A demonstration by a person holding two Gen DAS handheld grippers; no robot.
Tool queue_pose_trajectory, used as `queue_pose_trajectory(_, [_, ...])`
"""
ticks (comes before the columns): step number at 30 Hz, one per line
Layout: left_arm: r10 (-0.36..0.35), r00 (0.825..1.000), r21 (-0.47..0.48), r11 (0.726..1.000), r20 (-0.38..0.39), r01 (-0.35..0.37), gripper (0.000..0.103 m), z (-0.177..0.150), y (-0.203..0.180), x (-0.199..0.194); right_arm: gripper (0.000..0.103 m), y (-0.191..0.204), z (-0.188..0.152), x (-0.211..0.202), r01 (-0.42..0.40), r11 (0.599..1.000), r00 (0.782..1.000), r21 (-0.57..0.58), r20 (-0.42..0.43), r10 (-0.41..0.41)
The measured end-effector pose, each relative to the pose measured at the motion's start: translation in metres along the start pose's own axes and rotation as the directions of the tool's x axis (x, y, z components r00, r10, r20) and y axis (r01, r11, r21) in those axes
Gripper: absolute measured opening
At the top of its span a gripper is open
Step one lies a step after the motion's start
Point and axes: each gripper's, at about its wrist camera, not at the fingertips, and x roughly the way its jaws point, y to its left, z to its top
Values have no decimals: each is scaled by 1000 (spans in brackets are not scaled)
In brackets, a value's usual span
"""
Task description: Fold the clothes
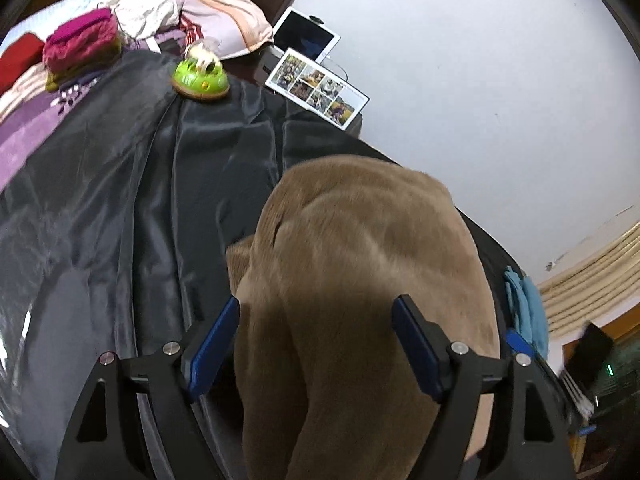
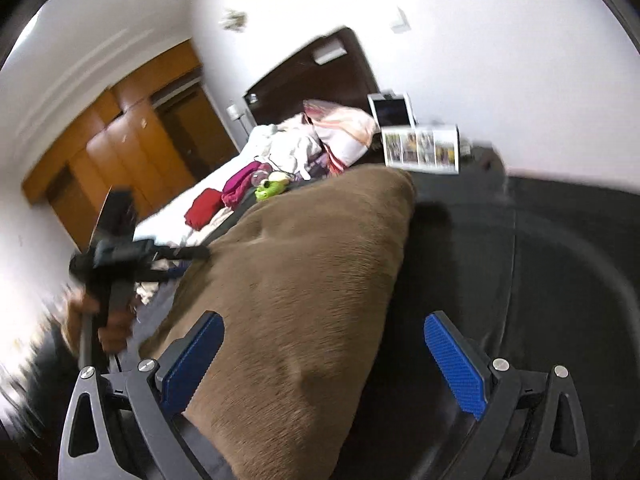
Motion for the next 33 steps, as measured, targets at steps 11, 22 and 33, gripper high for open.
queue_pose_trajectory(11, [-103,993,-39,994,-56,101,83,3,12,22,102,-34,10,53,-80,984,988,160,-120,99])
queue_pose_trajectory(22, [-225,972,-82,972,-73,219,84,5,28,34,102,-46,17,85,-165,961,967,221,-156,202])
queue_pose_trajectory(33, [-282,953,-79,959,-112,274,92,7,28,49,102,-47,17,106,-215,946,946,241,-189,263])
